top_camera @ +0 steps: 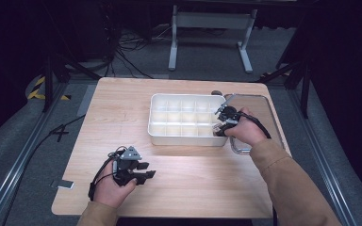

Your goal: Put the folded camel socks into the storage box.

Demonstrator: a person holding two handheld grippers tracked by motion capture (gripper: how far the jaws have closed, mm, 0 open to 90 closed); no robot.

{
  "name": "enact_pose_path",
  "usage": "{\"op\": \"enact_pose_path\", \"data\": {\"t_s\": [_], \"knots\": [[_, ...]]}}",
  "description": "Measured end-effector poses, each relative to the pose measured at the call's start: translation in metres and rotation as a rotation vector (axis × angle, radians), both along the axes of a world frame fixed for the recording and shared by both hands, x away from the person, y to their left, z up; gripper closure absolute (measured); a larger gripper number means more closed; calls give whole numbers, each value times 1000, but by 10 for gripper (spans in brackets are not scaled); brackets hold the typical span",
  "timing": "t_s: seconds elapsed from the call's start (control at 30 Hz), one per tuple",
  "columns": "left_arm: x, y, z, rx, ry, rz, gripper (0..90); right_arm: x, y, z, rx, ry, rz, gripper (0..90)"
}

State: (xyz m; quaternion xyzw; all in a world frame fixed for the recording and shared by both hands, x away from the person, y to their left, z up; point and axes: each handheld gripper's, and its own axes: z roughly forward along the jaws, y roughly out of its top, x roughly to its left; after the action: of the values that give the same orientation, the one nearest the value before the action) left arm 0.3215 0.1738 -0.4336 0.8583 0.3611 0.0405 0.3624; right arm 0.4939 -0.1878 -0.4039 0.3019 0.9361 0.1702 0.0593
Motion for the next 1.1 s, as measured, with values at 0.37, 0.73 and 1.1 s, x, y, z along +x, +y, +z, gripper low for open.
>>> {"op": "enact_pose_path", "data": {"t_s": [0.37, 0.73, 1.1], "knots": [[0, 1, 1, -18, 2, 21, 543, -23, -22, 35, 146, -141, -22, 556], [6, 2, 6, -33, -12, 14, 531, -64, -53, 56, 363, -277, 27, 434], [9, -8, 14, -47, -25, -36, 526, -108, -73, 52, 486, -297, 104, 403]]}}
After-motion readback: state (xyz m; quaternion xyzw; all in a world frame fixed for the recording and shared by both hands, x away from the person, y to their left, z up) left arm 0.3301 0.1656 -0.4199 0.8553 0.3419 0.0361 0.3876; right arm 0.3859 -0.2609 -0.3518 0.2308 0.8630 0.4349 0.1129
